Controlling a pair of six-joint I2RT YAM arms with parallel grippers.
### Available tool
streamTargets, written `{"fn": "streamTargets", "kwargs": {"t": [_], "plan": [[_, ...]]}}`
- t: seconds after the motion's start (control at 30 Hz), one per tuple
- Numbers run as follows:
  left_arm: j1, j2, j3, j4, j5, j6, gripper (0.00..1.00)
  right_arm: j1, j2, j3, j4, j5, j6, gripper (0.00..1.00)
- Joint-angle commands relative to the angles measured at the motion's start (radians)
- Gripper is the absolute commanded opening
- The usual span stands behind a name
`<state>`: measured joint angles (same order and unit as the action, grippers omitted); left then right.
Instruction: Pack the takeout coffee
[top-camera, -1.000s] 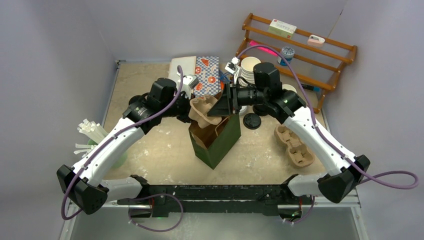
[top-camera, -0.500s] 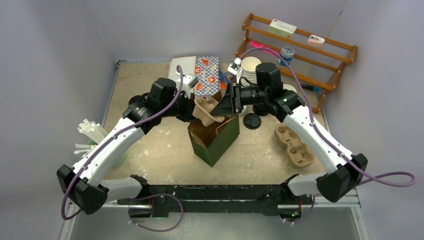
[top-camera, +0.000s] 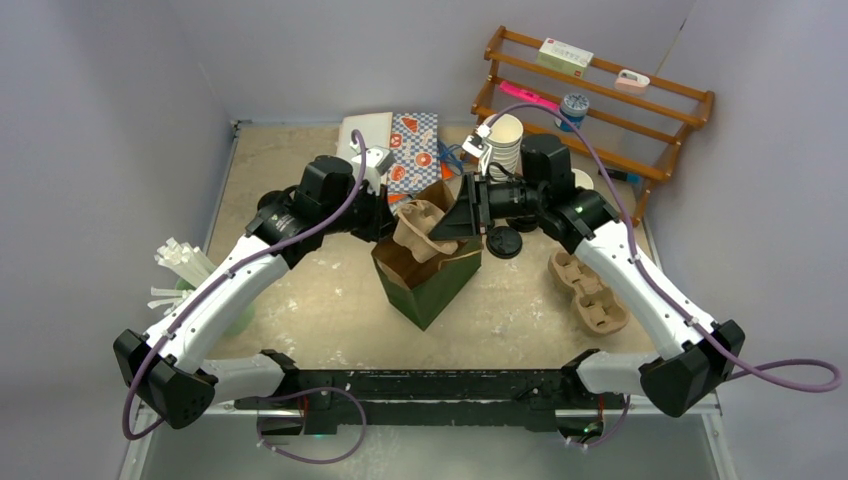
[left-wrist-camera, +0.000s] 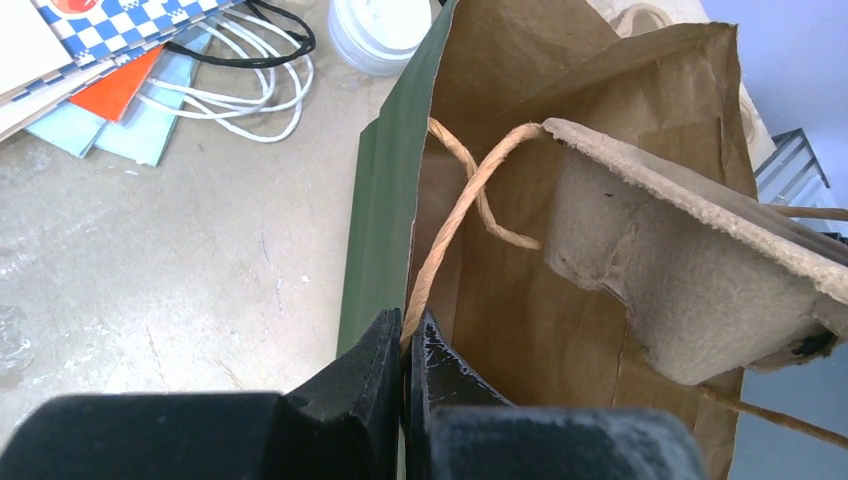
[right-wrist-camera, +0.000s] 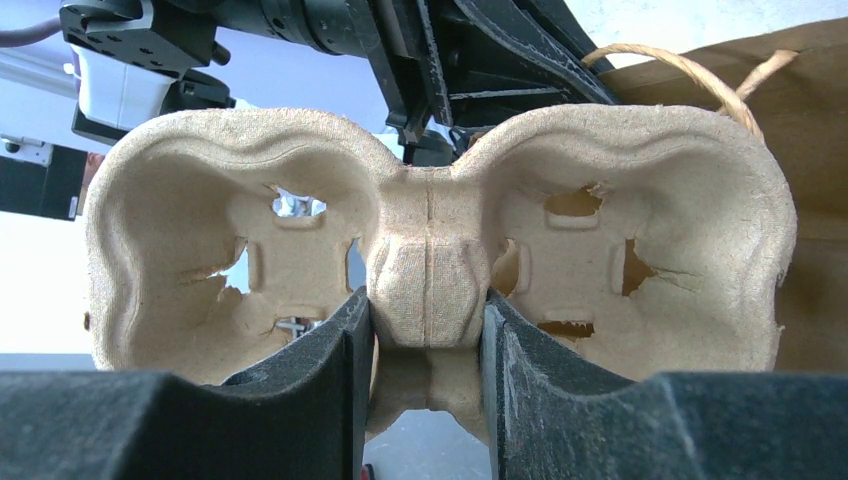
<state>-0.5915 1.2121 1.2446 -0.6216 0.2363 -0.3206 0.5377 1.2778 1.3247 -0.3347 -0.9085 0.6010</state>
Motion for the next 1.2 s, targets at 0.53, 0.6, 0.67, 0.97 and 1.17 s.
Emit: {"fn": "streamTargets", "kwargs": {"t": [0.53, 0.6, 0.67, 0.97, 1.17], "plan": [[-0.002, 0.019, 0.081, 0.031, -0.087, 0.132, 0.52, -0.03, -0.028, -0.003, 0.008, -0.013, -0.011, 0.28], [-0.001, 0.02, 0.075, 0.067, -0.037, 0.162, 0.53, -0.03, -0.031, 0.004, 0.01, -0.011, -0.005, 0.28], [-0.002, 0.029, 0.075, 0.093, 0.021, 0.185, 0.54, -0.03, -0.032, 0.008, 0.01, -0.009, -0.003, 0.28], [-0.002, 0.085, 0.116, 0.148, 0.102, 0.236, 0.51, -0.03, -0.043, -0.016, 0.056, -0.013, 0.02, 0.28], [-0.003, 0.118, 0.133, 0.174, 0.068, 0.206, 0.4, -0.03, -0.046, -0.025, 0.064, -0.016, 0.02, 0.27]]}}
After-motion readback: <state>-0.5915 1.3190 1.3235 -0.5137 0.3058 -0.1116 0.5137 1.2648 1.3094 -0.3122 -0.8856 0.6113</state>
